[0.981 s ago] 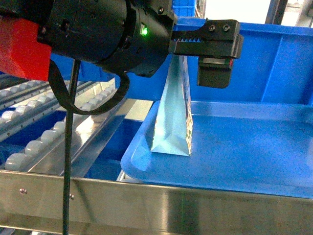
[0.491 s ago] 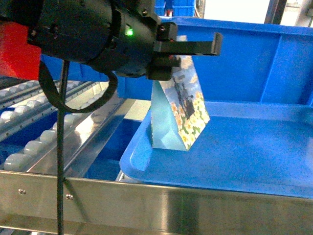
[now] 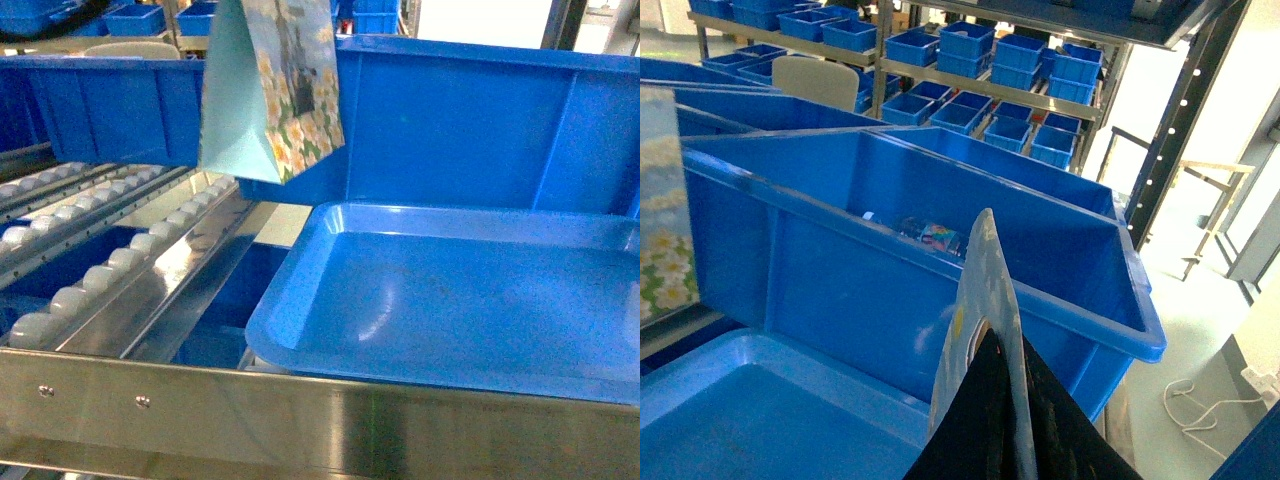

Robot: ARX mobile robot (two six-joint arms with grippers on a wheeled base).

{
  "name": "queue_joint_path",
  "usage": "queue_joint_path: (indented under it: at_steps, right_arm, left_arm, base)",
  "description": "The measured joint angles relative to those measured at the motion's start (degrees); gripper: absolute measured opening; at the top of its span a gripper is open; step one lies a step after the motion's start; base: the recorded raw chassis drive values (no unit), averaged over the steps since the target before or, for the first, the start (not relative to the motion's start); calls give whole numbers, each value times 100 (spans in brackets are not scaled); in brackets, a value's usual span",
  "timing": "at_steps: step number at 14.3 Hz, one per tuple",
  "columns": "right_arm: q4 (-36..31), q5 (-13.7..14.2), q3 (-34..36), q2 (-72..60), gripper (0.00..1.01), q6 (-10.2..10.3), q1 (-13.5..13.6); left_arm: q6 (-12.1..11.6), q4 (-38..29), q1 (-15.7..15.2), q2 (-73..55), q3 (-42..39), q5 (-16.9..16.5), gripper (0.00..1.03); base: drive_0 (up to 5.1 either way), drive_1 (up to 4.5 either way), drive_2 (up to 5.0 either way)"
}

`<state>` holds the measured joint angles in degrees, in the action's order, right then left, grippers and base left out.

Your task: Move flower gift bag to table near conveyor

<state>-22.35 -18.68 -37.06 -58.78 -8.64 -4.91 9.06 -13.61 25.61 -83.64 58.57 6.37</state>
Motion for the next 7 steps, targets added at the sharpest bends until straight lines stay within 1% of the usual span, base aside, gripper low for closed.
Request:
queue_joint_path:
  at_steps: [1,3,5,6,7]
  right_arm:
    - [2,0,0,0,2,0,0]
    - [0,0,0,0,2,0,0]
    - [0,0,0,0,2,0,0]
    - [0,0,0,0,2,-2,0]
    - [0,0,0,0,2,0,0]
  left_arm:
    - [15,37,-46,197,-81,61,2]
    - [164,153,-170,643,-426,254,2]
    - [247,138,-264,901,-662,466,2]
    - [254,22,-334,1029,-824,614,2]
    - [278,24,-444,1161,-960,651,2]
  base:
    - [0,0,0]
    - [0,0,0]
    - [0,0,0]
    - [0,0,0]
    - [0,0,0]
